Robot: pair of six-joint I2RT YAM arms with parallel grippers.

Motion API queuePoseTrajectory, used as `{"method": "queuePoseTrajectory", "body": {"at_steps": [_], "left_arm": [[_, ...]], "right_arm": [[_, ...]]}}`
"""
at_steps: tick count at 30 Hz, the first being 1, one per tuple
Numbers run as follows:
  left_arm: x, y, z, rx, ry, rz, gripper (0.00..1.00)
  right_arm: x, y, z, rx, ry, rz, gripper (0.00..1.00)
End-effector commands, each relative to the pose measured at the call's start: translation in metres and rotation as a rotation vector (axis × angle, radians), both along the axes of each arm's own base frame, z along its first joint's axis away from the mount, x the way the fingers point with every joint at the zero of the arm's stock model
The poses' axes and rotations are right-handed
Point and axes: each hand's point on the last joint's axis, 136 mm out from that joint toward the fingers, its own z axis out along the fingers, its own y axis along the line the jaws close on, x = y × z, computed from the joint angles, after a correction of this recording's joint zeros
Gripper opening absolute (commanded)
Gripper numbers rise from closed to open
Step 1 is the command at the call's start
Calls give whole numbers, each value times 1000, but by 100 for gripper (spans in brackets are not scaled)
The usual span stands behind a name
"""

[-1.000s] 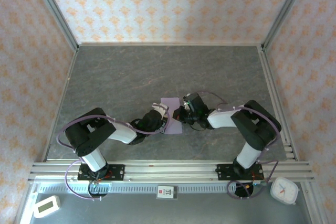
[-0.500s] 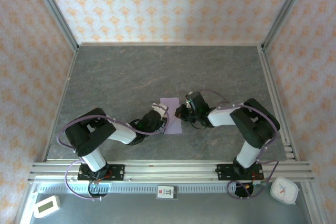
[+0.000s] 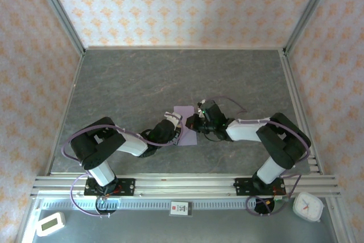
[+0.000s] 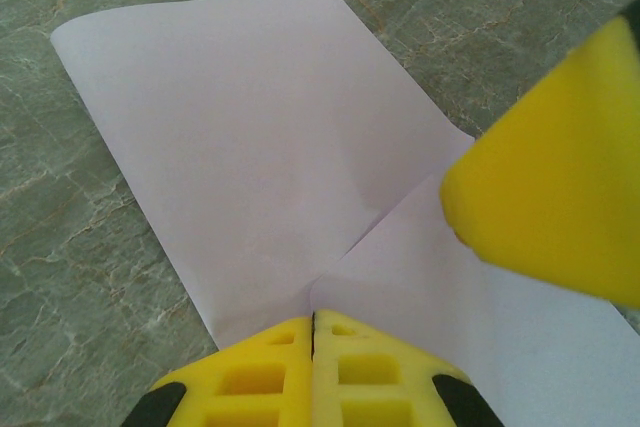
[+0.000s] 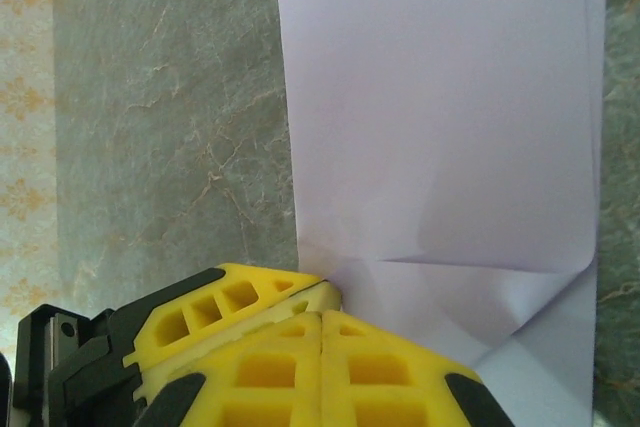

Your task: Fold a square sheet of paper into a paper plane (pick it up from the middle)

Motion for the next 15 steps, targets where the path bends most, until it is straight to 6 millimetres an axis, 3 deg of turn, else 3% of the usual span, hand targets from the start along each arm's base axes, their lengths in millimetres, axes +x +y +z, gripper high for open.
{"method": "queuePoseTrajectory", "body": {"at_steps": [1, 5, 9, 15], "left_arm": [[-2, 13, -10, 35, 16, 19, 0], [-1, 13, -10, 35, 16, 23, 0], [0, 13, -7, 26, 14, 23, 0], [4, 8, 20, -50, -6, 30, 0]], "right_arm": [[-10, 4, -6, 20, 25, 3, 0], [-19, 11, -21, 0, 52, 28, 0], [-22, 6, -38, -36, 83, 17, 0], [-28, -1, -48, -59, 109, 3, 0]]}}
